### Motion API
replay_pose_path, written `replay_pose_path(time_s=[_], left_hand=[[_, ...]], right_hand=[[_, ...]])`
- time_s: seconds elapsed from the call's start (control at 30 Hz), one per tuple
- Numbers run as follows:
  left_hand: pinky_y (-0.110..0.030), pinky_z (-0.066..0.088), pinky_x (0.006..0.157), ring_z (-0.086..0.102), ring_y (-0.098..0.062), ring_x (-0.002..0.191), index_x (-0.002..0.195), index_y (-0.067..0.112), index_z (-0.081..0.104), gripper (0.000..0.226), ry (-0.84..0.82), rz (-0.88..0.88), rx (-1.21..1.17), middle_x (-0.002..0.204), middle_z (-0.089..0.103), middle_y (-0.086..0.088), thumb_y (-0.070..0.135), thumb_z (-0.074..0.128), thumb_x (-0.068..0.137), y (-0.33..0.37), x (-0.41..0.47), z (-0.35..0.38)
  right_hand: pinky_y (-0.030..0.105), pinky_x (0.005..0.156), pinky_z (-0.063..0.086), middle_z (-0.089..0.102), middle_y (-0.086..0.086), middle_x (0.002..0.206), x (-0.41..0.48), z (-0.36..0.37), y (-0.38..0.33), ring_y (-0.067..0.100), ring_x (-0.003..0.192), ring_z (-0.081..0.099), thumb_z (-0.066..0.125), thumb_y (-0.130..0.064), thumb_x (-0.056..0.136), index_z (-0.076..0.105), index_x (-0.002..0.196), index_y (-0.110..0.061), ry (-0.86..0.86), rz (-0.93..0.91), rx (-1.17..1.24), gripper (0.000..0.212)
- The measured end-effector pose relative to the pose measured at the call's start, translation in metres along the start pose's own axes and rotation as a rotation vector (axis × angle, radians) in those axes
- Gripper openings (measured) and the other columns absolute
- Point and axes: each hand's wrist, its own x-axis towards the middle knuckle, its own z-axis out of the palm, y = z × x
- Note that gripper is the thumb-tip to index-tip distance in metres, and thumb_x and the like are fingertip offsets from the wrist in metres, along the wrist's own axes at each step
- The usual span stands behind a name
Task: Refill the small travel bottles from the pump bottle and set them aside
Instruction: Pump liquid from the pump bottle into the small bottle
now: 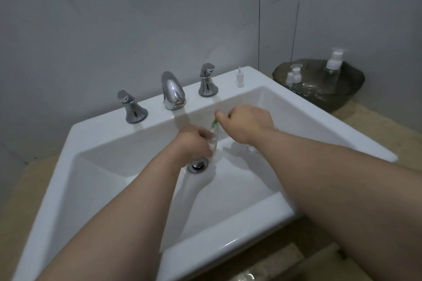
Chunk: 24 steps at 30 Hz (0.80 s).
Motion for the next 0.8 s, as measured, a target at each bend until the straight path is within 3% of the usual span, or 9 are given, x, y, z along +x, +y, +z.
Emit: replay_pose_path(time_s=[0.07, 0.13, 0.23, 0.33, 0.43, 0.57, 0.7, 0.8], left_hand=[[-0.028, 0.05, 0.062, 0.056, -0.025, 0.078, 0.098, 0.006, 0.063, 0.038, -0.05, -0.113, -0.259, 0.085, 0.057, -0.011, -0.027, 0.048, 0.086, 0.002, -0.003, 0.001], [-0.026, 0.043, 0.06, 0.055, -0.027, 0.079, 0.094, 0.006, 0.058, 0.044, -0.071, -0.205, -0.405, 0.083, 0.057, -0.012, -0.026, 0.029, 0.091, 0.003, -0.001, 0.001], [-0.027, 0.057, 0.059, 0.062, -0.025, 0.07, 0.098, 0.002, 0.057, 0.04, -0.023, -0.315, -0.537, 0.083, 0.065, -0.015, -0.014, 0.02, 0.098, 0.0, 0.006, -0.002], [-0.029, 0.06, 0.051, 0.065, -0.028, 0.069, 0.105, -0.004, 0.059, 0.04, -0.005, -0.353, -0.606, 0.086, 0.068, -0.019, -0.011, 0.021, 0.098, -0.001, 0.007, -0.002], [-0.03, 0.059, 0.048, 0.069, -0.031, 0.071, 0.112, -0.006, 0.062, 0.04, -0.004, -0.361, -0.629, 0.087, 0.071, -0.021, -0.005, 0.024, 0.099, -0.002, 0.01, -0.002], [-0.033, 0.061, 0.052, 0.07, -0.034, 0.074, 0.111, -0.007, 0.064, 0.035, -0.003, -0.346, -0.656, 0.08, 0.072, -0.02, -0.003, 0.031, 0.1, -0.004, 0.011, -0.001], [-0.036, 0.062, 0.054, 0.069, -0.036, 0.08, 0.108, -0.008, 0.063, 0.025, -0.036, -0.339, -0.651, 0.097, 0.068, -0.023, 0.0, 0.041, 0.102, -0.004, 0.009, 0.001], [-0.038, 0.064, 0.06, 0.067, -0.035, 0.079, 0.101, -0.004, 0.064, 0.023, -0.052, -0.325, -0.645, 0.089, 0.067, -0.02, 0.01, 0.046, 0.106, -0.003, 0.01, 0.004]], right_hand=[[0.036, 0.07, 0.037, 0.056, 0.001, 0.073, 0.0, 0.001, 0.0, 0.031, 0.079, 0.055, 0.024, -0.064, 0.098, 0.059, 0.069, -0.018, 0.003, 0.009, 0.004, 0.065], [0.035, 0.068, 0.037, 0.057, 0.002, 0.073, 0.001, 0.001, 0.0, 0.029, 0.077, 0.055, 0.025, -0.064, 0.098, 0.06, 0.069, -0.017, 0.006, 0.017, 0.007, 0.066], [0.034, 0.064, 0.034, 0.057, 0.002, 0.072, 0.001, 0.001, 0.0, 0.022, 0.067, 0.051, 0.026, -0.062, 0.098, 0.059, 0.067, -0.016, 0.006, 0.028, 0.021, 0.064], [0.034, 0.063, 0.032, 0.056, 0.002, 0.07, 0.0, 0.001, 0.0, 0.015, 0.063, 0.046, 0.027, -0.06, 0.098, 0.057, 0.065, -0.016, 0.013, 0.036, 0.023, 0.063], [0.034, 0.062, 0.032, 0.056, 0.003, 0.069, 0.001, 0.001, 0.001, 0.021, 0.065, 0.05, 0.029, -0.056, 0.098, 0.055, 0.064, -0.016, 0.013, 0.026, 0.022, 0.059], [0.032, 0.059, 0.03, 0.055, 0.003, 0.069, 0.001, 0.001, 0.001, 0.017, 0.062, 0.046, 0.031, -0.052, 0.097, 0.053, 0.064, -0.016, 0.004, 0.009, 0.025, 0.054], [0.031, 0.058, 0.029, 0.053, 0.002, 0.069, 0.001, 0.0, 0.0, 0.015, 0.062, 0.045, 0.034, -0.049, 0.096, 0.054, 0.064, -0.016, -0.011, -0.016, 0.029, 0.05], [0.031, 0.058, 0.03, 0.055, 0.002, 0.068, 0.0, 0.002, 0.001, 0.017, 0.063, 0.047, 0.035, -0.053, 0.096, 0.055, 0.063, -0.015, 0.002, -0.027, 0.023, 0.054]])
